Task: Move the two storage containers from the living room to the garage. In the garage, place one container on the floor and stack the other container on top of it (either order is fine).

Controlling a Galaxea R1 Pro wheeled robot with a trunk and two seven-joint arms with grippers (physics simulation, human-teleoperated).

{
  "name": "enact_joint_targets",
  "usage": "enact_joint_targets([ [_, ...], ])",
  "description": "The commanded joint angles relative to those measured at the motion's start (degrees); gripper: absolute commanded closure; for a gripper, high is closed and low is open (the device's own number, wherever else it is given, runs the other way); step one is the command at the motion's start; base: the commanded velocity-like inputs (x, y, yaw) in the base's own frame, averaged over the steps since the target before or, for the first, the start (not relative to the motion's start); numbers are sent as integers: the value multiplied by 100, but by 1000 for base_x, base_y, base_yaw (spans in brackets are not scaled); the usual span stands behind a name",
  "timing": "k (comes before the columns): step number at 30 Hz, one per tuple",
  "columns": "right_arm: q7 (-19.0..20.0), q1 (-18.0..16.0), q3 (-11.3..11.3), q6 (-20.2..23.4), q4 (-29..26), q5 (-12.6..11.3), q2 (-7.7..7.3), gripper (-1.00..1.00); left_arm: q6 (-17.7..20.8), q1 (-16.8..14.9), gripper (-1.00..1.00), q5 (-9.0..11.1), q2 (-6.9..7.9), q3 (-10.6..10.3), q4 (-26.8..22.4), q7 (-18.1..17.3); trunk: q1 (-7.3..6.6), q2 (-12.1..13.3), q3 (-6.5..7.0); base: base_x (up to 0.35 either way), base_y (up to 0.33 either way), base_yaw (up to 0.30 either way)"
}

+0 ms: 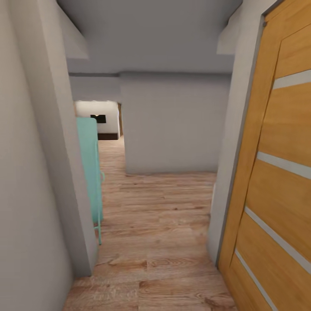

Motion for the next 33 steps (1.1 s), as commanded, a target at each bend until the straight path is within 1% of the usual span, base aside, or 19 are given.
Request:
enact_joint_targets([
  [1, -19, -8, 47, -28, 16, -24, 4, -100, -18, -4, -100, 42, -3, -36, 4, 17, 4, -4, -8, 322, 0, 0],
  [33, -19, -8, 55, -25, 18, -21, 2, -100, -25, -4, -100, 43, -3, -36, 4, 17, 4, -4, -8, 322, 0, 0],
])
